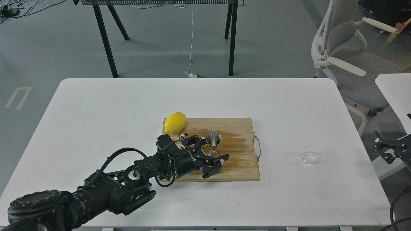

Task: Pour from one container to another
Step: 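Lower the jigger upright onto the board and open the left gripper, then withdraw the left gripper from the jigger back toward the table edge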

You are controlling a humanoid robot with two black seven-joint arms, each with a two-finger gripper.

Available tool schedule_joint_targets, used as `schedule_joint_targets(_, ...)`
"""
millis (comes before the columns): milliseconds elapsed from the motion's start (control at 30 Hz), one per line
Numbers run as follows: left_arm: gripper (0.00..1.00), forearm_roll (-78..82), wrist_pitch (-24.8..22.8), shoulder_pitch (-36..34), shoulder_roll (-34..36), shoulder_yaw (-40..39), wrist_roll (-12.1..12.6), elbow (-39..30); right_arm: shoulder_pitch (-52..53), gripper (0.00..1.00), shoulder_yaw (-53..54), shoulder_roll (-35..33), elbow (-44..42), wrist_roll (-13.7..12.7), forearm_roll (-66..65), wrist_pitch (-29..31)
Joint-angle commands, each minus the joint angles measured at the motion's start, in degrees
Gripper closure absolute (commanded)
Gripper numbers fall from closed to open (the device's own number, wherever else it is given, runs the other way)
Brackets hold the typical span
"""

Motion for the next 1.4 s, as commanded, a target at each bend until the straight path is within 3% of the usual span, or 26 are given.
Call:
schedule_joint_targets(0, 0.10, 0.0, 0.0, 0.6, 0.0, -0.3, 0.0, -0.2, 0.0, 0.01, 0.0, 0.1, 0.1, 0.0, 0.1, 0.0)
schedule_joint_targets(501, 0.13, -2.6, 0.0, 0.7, 6.5, -0.9, 0.0, -1.5, -0.8, 0.01, 0.1, -0.4, 0.0, 0.0, 0.1, 0.0)
schedule_joint_targets(835, 0.14, -2.6, 0.0, 4.9, 10.5, -0.7, 0.0, -4.9, -1.0, 0.01, 0.1, -0.4, 0.0, 0.0, 0.1, 0.0)
schedule_joint_targets(1002, 0.21, -7.6, 0.0, 3.9, 23.3, -2.9, 0.0, -13.0, -1.6, 0.01, 0.3, -0.4, -0.1, 0.0, 0.1, 0.0)
schedule_joint_targets(1135, 0.21, -22.8, 0.0, 1.1, 37.5, -3.9, 0.0, -21.9, -1.8, 0.01, 0.5, -0.4, 0.1, 0.3, 0.1, 0.0)
schedule_joint_targets(1235, 0.20, -35.2, 0.0, -0.9, 43.2, -5.9, 0.0, -24.9, -1.8, 0.01, 1.2, -0.3, 0.4, 0.2, 0.1, 0.0)
schedule_joint_targets(1369, 0.18, -42.4, -24.2, -1.6, 46.1, -14.8, 0.0, -25.0, -1.1, 0.01, 1.2, -0.7, 0.4, -0.9, -0.2, 0.0)
